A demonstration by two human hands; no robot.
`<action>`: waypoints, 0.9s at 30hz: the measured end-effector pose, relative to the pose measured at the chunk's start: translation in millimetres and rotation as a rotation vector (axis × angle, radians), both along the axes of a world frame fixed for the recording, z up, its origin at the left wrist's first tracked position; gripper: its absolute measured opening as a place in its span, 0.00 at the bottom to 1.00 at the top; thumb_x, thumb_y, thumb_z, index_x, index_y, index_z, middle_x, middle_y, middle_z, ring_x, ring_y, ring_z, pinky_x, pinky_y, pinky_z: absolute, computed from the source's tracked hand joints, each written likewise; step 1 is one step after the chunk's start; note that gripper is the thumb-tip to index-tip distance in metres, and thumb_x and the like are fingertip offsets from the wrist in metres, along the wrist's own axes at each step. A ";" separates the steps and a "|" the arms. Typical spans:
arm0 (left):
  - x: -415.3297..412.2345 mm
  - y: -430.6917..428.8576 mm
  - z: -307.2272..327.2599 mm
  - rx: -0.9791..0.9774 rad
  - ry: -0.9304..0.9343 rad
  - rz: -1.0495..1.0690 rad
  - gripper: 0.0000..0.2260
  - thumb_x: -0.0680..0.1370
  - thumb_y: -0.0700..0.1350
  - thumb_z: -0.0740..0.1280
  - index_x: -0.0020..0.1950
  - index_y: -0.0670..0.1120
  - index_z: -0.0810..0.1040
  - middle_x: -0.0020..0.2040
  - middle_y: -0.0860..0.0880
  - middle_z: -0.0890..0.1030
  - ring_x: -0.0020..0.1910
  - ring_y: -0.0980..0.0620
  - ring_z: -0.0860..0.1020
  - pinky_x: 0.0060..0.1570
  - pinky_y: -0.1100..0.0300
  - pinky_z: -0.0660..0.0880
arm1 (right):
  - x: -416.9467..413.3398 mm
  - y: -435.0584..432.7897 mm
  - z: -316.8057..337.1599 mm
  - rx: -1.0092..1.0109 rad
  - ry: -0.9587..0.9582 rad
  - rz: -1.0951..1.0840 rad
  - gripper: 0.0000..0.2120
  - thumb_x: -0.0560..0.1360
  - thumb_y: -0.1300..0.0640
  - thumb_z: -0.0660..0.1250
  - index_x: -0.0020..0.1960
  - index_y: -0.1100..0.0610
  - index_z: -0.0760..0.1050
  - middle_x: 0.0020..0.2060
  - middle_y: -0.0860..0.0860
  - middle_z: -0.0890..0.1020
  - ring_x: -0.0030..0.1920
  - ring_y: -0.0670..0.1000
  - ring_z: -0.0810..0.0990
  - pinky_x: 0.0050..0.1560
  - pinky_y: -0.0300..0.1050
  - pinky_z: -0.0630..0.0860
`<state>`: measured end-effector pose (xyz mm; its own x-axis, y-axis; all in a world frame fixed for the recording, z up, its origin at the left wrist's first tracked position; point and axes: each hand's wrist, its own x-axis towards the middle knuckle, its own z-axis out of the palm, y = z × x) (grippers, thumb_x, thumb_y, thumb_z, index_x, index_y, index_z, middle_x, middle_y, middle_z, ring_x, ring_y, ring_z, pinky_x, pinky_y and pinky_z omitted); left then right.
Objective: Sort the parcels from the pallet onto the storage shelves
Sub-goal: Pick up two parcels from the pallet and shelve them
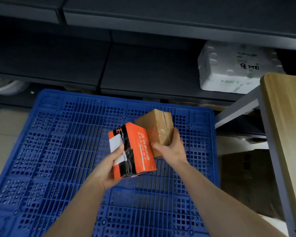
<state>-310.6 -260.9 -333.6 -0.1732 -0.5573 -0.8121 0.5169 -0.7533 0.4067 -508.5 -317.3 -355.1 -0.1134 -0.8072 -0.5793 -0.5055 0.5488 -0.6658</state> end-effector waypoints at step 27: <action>15.1 28.5 -15.4 -0.041 -0.356 0.082 0.24 0.71 0.61 0.70 0.64 0.52 0.76 0.53 0.44 0.84 0.50 0.41 0.83 0.51 0.38 0.79 | 10.1 18.6 -21.6 0.238 -0.078 0.256 0.62 0.58 0.33 0.77 0.79 0.45 0.42 0.77 0.50 0.57 0.76 0.56 0.57 0.74 0.62 0.59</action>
<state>-295.4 -232.4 -349.0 0.1626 -0.5912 -0.7899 0.3954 -0.6944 0.6012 -498.4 -298.8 -376.8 0.1276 -0.6447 -0.7537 -0.5994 0.5553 -0.5765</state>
